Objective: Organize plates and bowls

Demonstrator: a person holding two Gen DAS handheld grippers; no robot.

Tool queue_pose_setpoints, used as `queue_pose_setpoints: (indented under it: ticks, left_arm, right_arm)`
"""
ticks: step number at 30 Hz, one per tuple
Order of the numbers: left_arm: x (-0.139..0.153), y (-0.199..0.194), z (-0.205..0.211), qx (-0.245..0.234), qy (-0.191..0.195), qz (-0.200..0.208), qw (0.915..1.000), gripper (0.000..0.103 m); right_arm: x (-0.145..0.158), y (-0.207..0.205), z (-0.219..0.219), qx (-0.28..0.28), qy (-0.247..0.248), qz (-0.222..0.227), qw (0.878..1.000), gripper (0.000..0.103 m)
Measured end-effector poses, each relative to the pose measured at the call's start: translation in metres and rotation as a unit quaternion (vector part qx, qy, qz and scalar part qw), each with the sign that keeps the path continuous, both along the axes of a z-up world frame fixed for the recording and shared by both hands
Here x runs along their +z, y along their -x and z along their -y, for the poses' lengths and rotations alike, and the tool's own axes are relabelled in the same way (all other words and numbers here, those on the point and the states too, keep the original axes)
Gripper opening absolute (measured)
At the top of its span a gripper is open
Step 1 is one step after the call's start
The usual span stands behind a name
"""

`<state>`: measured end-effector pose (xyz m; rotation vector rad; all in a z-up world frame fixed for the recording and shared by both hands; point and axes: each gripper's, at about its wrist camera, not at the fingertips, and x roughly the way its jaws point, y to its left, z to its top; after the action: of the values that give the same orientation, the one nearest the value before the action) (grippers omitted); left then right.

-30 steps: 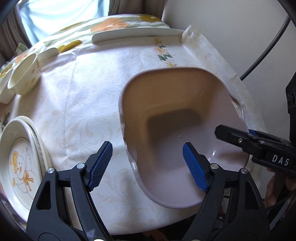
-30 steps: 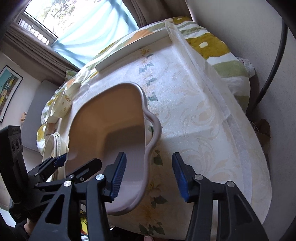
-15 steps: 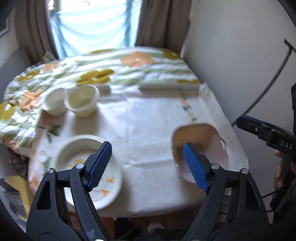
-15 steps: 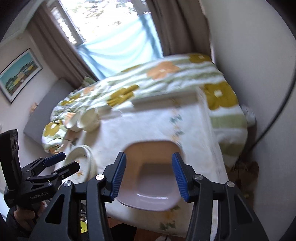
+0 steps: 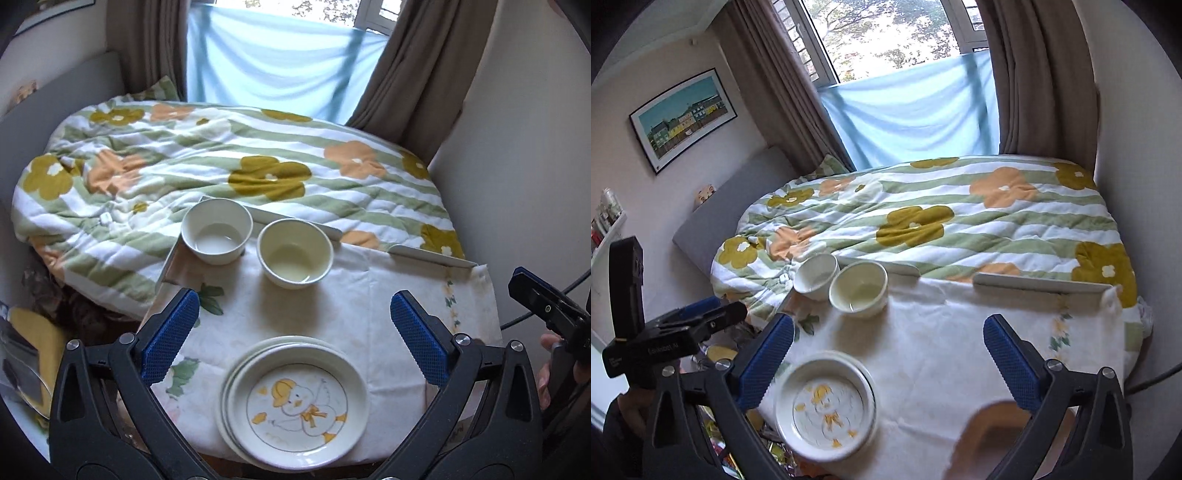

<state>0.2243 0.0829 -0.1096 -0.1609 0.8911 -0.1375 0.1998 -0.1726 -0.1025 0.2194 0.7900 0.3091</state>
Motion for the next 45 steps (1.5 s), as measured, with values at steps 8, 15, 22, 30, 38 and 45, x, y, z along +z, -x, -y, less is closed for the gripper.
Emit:
queue_pose_setpoints:
  ticks: [8,15,22,30,38,45]
  left_arm:
    - [-0.053,-0.077,-0.040,-0.010,0.030,-0.070,0.9971,0.103]
    - [-0.110,-0.128,-0.041,-0.020,0.057,-0.133,0.9892,0.091]
    - [-0.153,-0.156,-0.025,-0.030,0.060,-0.174,0.9825,0.068]
    - [-0.180,-0.179,-0.008,-0.036,0.052,-0.195,0.9788,0.037]
    - [-0.186,-0.189,-0.005,-0.033,0.033,-0.194,0.9799,0.014]
    - [-0.185,-0.188,-0.005,-0.034,0.028,-0.192,0.9805,0.014]
  right_arm:
    - [-0.051,-0.084,-0.054,0.002,0.000,-0.083,0.997,0.102]
    - [-0.104,-0.131,-0.078,-0.012,0.004,-0.151,0.988,0.085]
    - [-0.150,-0.160,-0.079,-0.026,-0.011,-0.215,0.976,0.061]
    - [-0.180,-0.179,-0.083,-0.019,-0.007,-0.240,0.971,0.039]
    - [-0.193,-0.186,-0.089,-0.004,-0.023,-0.246,0.969,0.016]
    - [-0.191,-0.186,-0.092,-0.005,-0.016,-0.241,0.970,0.015]
